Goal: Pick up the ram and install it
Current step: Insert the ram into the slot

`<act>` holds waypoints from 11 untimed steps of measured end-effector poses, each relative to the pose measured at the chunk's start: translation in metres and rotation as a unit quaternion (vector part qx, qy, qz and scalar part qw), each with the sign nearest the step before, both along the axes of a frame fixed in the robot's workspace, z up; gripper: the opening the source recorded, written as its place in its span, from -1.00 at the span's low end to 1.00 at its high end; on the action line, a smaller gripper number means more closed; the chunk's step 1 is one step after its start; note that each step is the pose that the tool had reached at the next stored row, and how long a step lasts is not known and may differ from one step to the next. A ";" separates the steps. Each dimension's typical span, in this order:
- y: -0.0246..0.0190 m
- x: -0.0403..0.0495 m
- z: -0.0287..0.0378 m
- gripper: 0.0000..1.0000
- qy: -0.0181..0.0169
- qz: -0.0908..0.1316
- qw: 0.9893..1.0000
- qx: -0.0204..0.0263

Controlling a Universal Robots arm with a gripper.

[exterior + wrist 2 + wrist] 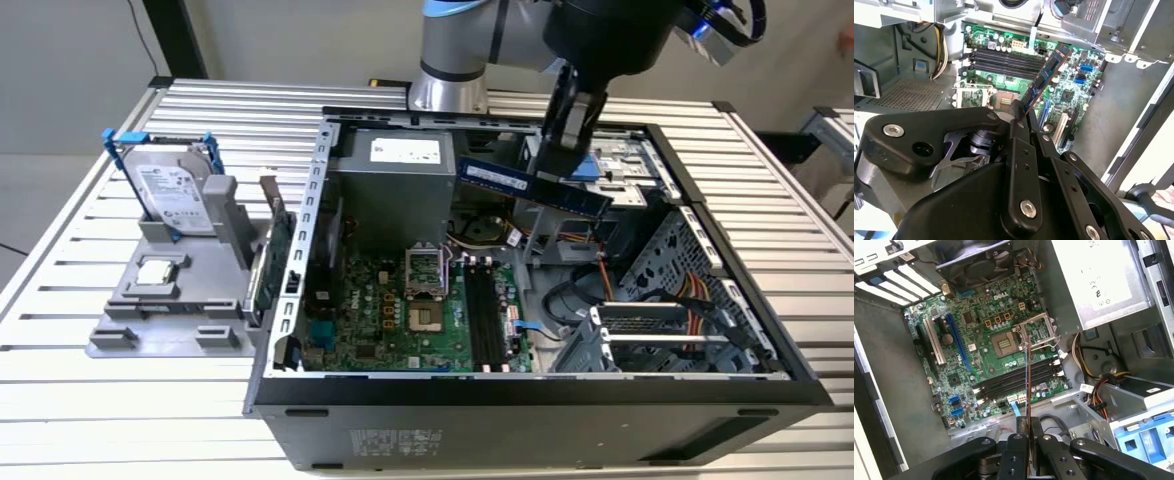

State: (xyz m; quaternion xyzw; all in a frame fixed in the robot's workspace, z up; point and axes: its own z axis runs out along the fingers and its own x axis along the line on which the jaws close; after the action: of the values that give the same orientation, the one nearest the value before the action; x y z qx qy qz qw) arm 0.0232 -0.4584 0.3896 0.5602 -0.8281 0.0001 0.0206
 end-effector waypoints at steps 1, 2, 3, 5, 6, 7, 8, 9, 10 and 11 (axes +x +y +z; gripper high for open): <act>0.0000 0.0000 0.0000 -1.00 0.000 -0.002 1.000 0.000; 0.0000 0.0000 0.0000 -1.00 0.000 -0.005 1.000 0.000; 0.0000 0.0000 0.0000 -1.00 0.000 -0.008 1.000 0.000; 0.0000 0.0000 0.0000 -1.00 0.000 -0.013 1.000 0.000; 0.0000 0.0000 0.0000 -1.00 0.000 -0.016 1.000 0.000; 0.0000 0.0000 0.0000 -1.00 0.000 -0.019 1.000 0.000; 0.0000 0.0000 0.0000 -1.00 0.000 -0.021 1.000 0.000; 0.0000 0.0000 0.0000 -1.00 0.000 -0.024 1.000 0.000; 0.0000 0.0000 0.0000 -1.00 0.000 -0.027 1.000 0.000; 0.0000 0.0000 -0.0001 -1.00 0.000 -0.029 1.000 0.000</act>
State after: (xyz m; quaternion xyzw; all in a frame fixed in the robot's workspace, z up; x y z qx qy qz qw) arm 0.0232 -0.4584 0.3896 0.5356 -0.8442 -0.0005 0.0206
